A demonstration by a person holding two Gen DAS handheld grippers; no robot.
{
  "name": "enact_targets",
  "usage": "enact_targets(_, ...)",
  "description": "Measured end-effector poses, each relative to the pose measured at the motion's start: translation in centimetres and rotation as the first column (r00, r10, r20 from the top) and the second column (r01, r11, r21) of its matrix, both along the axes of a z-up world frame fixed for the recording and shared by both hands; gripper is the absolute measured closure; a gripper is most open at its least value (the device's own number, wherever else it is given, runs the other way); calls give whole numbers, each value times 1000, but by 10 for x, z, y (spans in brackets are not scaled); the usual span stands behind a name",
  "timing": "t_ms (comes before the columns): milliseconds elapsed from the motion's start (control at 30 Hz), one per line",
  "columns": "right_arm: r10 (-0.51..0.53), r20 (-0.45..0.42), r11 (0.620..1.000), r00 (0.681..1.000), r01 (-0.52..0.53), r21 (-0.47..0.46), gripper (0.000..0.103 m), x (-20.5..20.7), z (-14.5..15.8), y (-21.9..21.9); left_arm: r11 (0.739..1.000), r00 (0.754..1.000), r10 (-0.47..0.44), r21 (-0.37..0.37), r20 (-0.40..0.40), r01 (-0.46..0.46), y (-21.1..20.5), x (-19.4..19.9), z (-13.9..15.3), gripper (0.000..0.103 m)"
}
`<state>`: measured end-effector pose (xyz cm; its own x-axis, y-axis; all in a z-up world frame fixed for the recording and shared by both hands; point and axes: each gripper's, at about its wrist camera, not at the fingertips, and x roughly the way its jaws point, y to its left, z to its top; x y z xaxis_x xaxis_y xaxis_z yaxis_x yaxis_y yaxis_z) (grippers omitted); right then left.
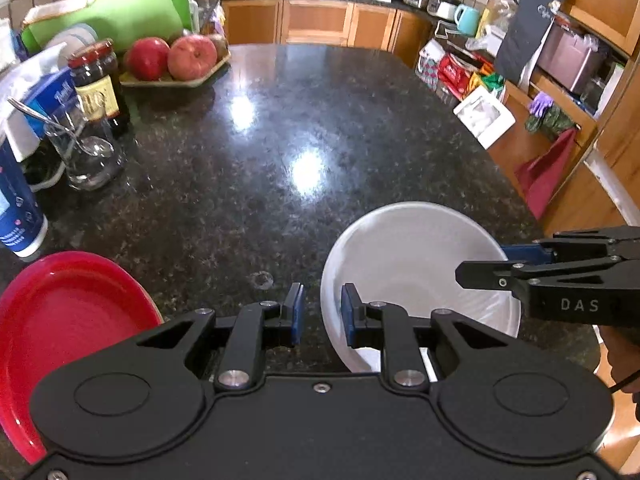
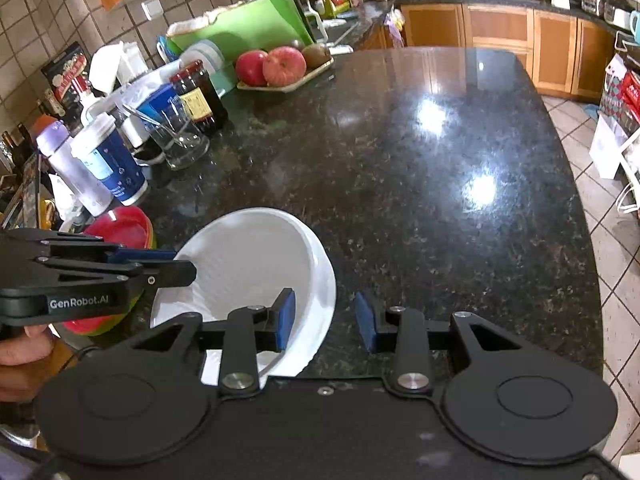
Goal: Organize plates and bowls
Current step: 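Lift the nested white bowls off the counter with the left tool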
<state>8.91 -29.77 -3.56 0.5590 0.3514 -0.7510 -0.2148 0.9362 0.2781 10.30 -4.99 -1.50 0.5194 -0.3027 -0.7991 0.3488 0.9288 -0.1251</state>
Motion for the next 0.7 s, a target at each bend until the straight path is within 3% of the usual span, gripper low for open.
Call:
enact_targets(433, 26, -124, 1000, 992, -27, -13, 66, 19, -20, 12, 1000, 994, -26, 14, -106, 27, -9, 11, -16, 71)
enact_targets(700, 35, -165, 999, 986, -36, -1, 66, 24, -25, 14, 998, 994, -36, 37, -105, 40, -18, 8, -18, 70)
